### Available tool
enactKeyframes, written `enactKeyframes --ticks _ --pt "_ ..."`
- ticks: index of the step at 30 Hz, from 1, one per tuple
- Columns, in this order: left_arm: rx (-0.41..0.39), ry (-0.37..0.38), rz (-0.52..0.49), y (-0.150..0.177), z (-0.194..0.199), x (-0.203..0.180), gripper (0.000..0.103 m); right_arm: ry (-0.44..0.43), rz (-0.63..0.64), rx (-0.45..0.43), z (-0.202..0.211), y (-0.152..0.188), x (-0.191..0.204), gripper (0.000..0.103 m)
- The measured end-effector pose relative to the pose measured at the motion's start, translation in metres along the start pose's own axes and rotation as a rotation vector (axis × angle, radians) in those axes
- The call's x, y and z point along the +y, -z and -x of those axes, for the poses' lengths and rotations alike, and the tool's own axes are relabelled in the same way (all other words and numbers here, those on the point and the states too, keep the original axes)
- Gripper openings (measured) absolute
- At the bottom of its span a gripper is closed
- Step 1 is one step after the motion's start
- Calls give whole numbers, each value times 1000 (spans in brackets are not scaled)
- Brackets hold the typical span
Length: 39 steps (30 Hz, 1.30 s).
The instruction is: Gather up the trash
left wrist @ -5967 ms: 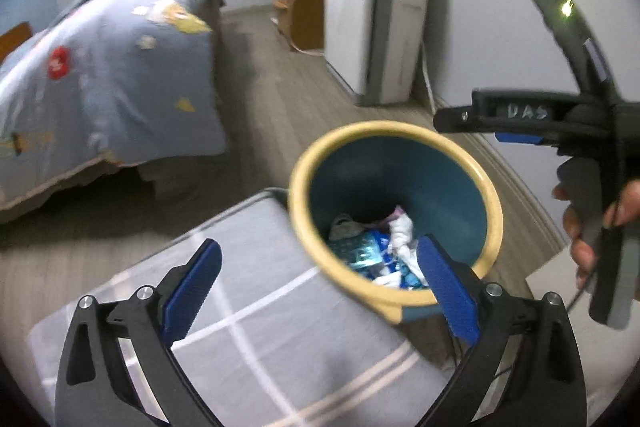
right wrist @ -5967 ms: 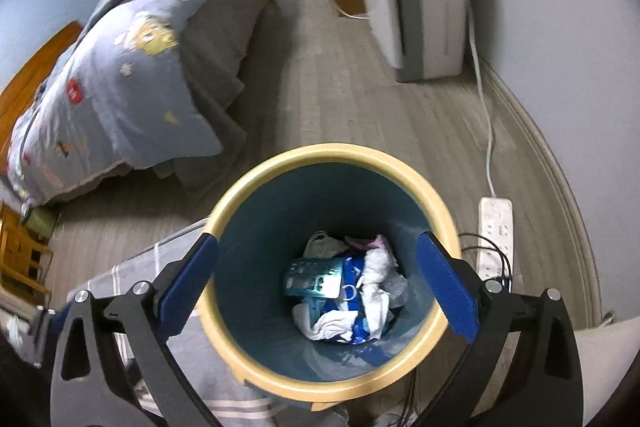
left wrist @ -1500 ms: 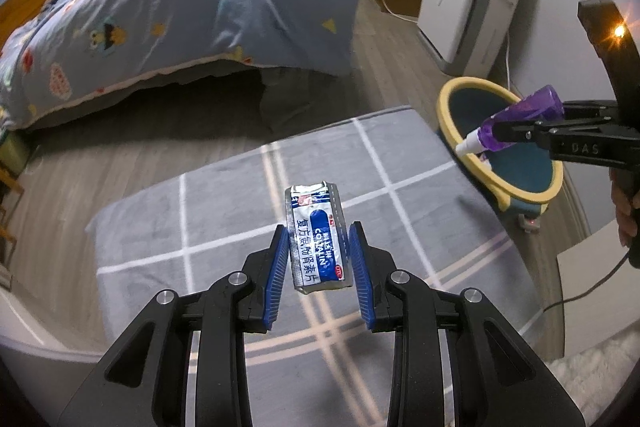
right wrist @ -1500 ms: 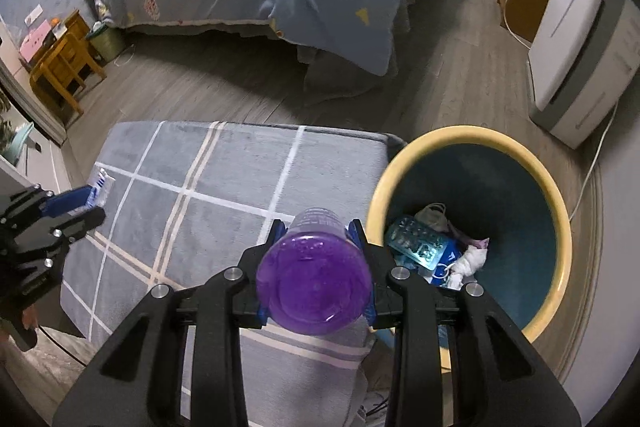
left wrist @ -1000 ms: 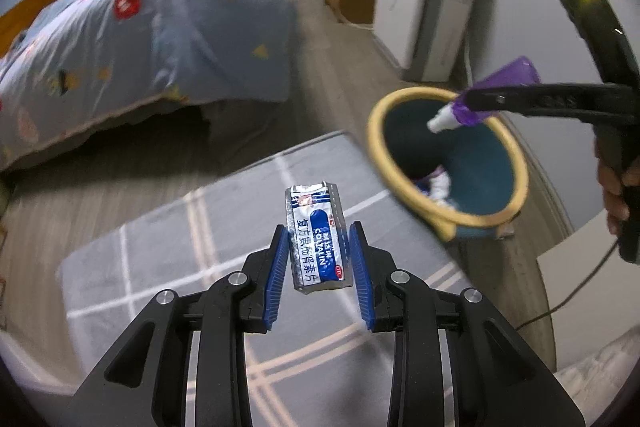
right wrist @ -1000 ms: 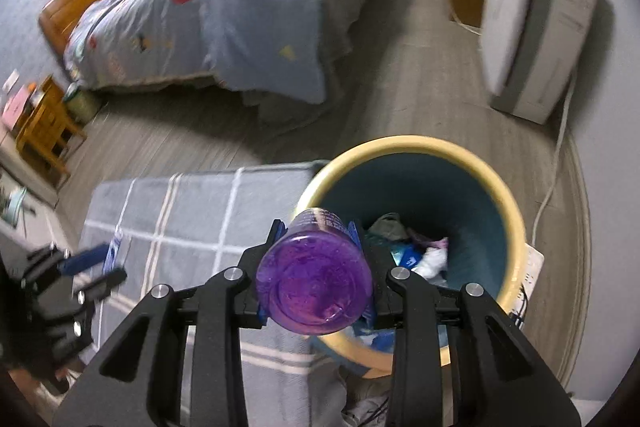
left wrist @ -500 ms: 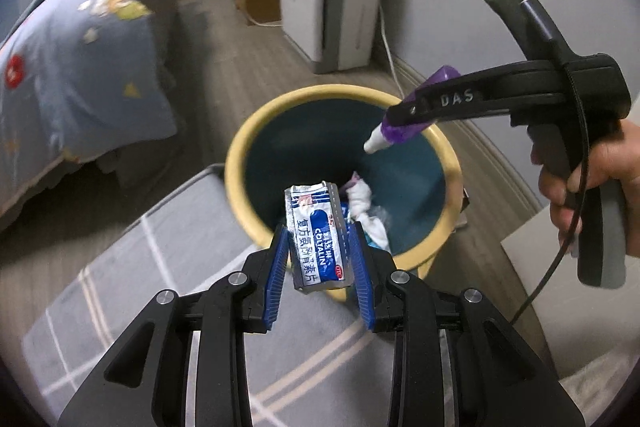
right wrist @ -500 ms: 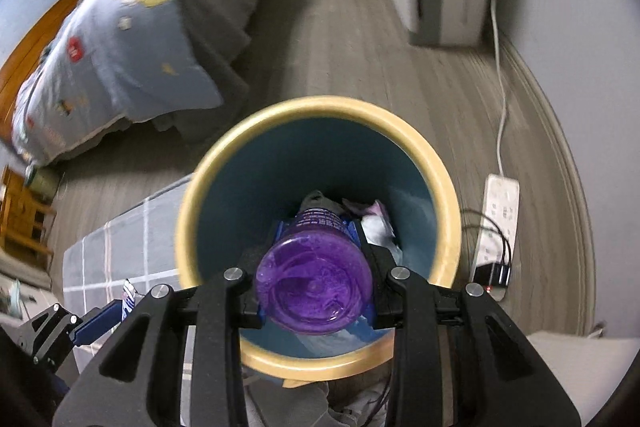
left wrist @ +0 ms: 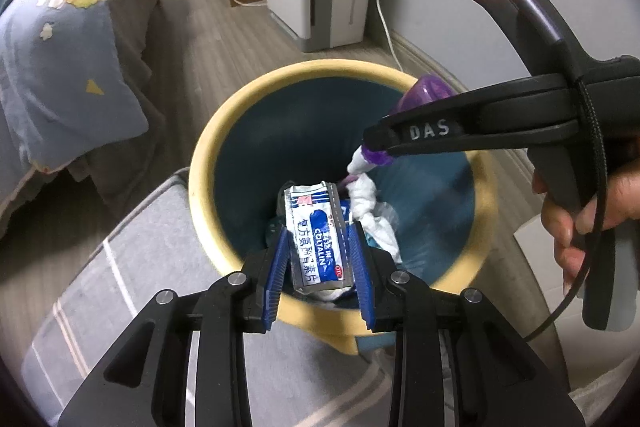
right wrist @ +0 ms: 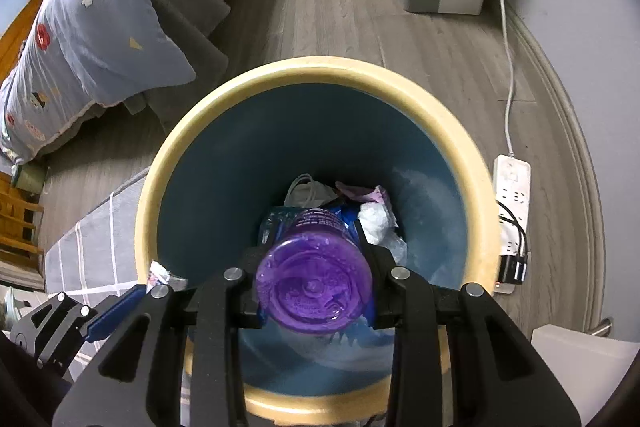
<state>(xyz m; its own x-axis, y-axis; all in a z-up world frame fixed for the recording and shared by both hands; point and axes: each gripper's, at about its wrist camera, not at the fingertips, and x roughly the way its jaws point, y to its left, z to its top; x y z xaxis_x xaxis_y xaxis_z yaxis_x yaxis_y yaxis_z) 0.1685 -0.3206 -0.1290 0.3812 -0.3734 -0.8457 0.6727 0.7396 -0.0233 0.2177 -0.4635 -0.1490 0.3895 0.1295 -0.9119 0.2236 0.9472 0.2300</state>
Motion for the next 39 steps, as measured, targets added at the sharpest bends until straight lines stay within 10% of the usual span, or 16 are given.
enactKeyframes --ticks 12,20,27,39 --pt "-37 -11 53 -6 0 22 65 -17 1 -94 9 -15 1 49" --pt "-109 -59 97 8 44 27 92 -7 45 -178 53 -1 4 80" --pt "-146 -105 122 20 99 22 97 31 119 -240 125 30 16 97" --pt "-149 -218 192 50 173 21 98 29 55 -320 206 106 30 97"
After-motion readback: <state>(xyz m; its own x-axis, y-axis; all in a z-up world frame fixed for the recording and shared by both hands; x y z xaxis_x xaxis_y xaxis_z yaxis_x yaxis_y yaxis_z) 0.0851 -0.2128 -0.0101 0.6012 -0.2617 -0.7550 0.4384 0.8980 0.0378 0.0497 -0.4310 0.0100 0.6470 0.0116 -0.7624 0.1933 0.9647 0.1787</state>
